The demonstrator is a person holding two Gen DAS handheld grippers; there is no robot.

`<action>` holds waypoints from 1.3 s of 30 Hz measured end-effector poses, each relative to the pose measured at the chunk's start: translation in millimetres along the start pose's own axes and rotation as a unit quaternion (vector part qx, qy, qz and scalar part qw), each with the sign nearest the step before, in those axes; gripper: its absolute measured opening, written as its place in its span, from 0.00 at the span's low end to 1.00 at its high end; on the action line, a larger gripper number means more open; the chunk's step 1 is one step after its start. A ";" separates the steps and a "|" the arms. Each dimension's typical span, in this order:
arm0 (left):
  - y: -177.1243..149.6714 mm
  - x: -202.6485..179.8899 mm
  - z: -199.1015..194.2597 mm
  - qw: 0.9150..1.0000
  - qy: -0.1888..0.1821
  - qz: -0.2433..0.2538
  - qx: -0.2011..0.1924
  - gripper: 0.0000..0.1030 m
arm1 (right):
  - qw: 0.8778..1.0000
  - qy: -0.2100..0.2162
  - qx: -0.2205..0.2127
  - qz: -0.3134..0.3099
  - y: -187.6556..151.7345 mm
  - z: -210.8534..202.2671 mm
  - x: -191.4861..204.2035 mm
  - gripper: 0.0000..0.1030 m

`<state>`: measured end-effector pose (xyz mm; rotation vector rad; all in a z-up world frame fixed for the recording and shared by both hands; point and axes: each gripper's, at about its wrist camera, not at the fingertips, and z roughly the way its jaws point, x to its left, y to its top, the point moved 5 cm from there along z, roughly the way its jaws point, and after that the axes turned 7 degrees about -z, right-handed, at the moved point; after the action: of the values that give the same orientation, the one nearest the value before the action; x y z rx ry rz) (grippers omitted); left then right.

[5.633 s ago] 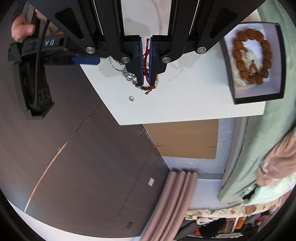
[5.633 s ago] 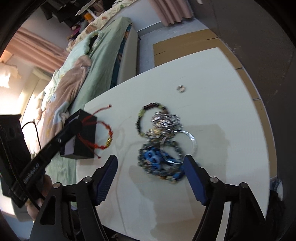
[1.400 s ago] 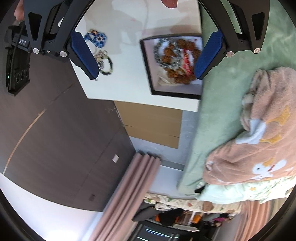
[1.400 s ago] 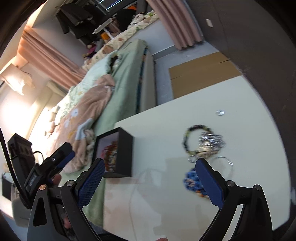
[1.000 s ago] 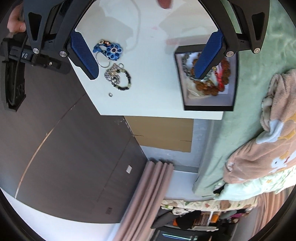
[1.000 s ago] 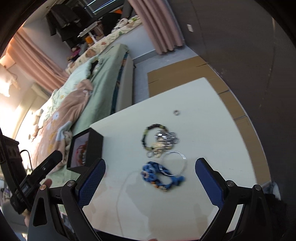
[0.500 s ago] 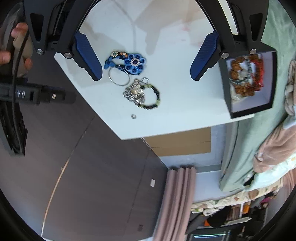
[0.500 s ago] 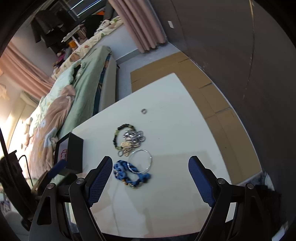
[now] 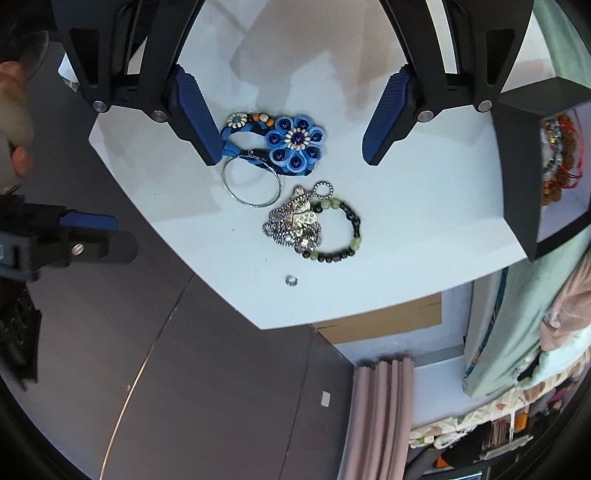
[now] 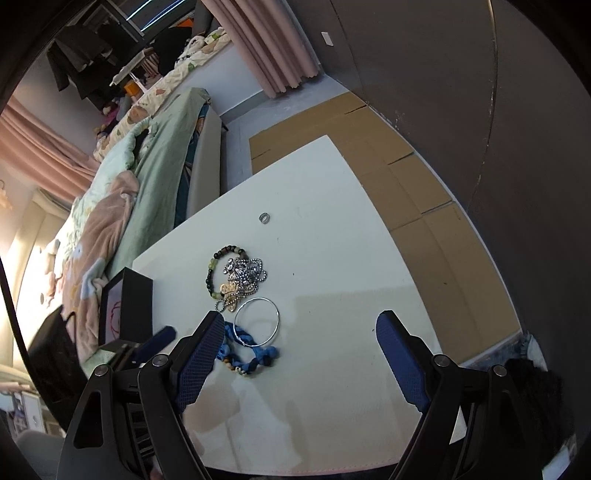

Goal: Organize jewelry
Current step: 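Move the left gripper to the pile and grasp the blue flower bracelet, then carry the flower bracelet into the box with left while right grasps the silver bangle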

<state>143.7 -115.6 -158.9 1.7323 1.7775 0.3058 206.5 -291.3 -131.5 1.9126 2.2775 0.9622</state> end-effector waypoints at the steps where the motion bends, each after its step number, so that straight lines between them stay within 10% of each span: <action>1: -0.8 0.0 3.1 1.000 0.004 0.001 0.002 0.77 | 1.000 0.001 -0.001 0.000 0.7 -0.7 -0.9 0.83; 14: -5.7 -6.6 30.2 0.999 0.023 0.012 0.023 0.62 | 1.000 0.000 0.011 -0.003 0.0 1.6 -4.8 0.83; 22: -4.8 1.4 25.3 0.999 0.018 0.004 0.030 0.31 | 1.000 -0.002 0.016 -0.013 -1.6 5.4 1.2 0.83; 36: 23.2 18.1 -37.6 0.998 -0.037 -0.046 -0.029 0.30 | 0.998 0.021 0.031 -0.051 -7.2 25.8 31.5 0.81; 39: 28.3 24.8 -51.3 0.997 -0.037 -0.052 -0.045 0.30 | 0.996 0.033 0.044 -0.065 -10.5 35.9 46.7 0.67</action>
<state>138.7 -75.5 -109.7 1.5632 1.7658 0.2693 199.4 -234.3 -148.3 1.7631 2.4861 0.9390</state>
